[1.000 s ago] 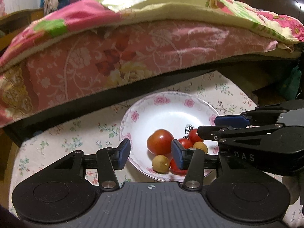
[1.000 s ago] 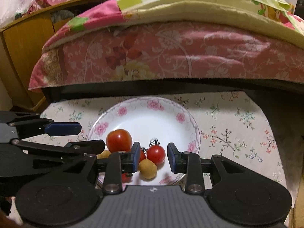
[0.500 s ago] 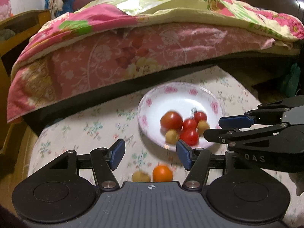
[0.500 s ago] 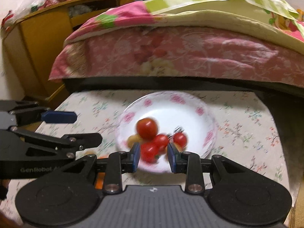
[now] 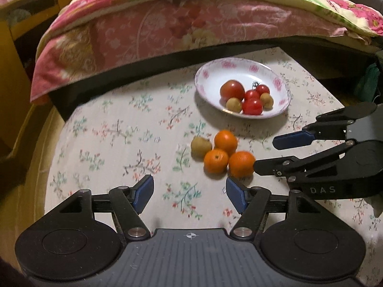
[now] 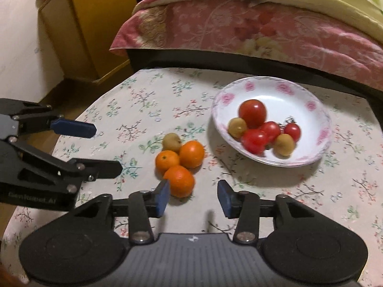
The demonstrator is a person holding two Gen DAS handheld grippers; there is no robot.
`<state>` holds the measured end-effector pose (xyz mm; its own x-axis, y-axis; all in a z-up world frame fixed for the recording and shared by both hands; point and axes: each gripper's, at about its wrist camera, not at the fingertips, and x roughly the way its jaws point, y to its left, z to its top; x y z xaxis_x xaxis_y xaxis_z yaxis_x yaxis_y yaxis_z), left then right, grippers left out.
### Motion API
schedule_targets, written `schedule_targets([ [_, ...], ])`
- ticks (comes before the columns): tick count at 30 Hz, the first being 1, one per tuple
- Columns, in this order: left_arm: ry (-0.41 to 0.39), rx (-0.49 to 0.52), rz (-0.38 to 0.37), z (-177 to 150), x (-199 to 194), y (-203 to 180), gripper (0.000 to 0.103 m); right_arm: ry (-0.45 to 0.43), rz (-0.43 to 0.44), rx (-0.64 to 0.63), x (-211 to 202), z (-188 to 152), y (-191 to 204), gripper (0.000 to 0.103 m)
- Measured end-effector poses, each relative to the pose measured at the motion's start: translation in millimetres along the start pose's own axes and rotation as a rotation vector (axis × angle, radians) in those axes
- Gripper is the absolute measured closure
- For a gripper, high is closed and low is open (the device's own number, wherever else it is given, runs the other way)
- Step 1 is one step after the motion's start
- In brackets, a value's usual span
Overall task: Organize fruits
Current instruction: 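Grasp an orange with the left tool while the right tool grasps another orange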
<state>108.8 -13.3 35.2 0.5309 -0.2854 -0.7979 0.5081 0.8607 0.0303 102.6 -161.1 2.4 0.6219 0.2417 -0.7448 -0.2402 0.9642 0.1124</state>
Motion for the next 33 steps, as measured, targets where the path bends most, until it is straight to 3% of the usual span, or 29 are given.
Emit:
schedule_targets([
  [13, 0.015, 0.015, -0.038, -5, 8, -1, 0.028, 0.033, 0.036, -0.049, 35, 4, 10, 0.060],
  [16, 0.017, 0.018, -0.048, -4, 10, -2, 0.028, 0.054, 0.023, -0.056, 41, 1, 11, 0.069],
  [30, 0.010, 0.026, -0.118, 10, 50, -31, 0.031, 0.056, -0.045, 0.068, 5, -10, -29, 0.070],
  [33, 0.014, 0.028, -0.096, 11, 60, -35, 0.041, 0.056, -0.053, 0.091, 1, -14, -39, 0.070],
])
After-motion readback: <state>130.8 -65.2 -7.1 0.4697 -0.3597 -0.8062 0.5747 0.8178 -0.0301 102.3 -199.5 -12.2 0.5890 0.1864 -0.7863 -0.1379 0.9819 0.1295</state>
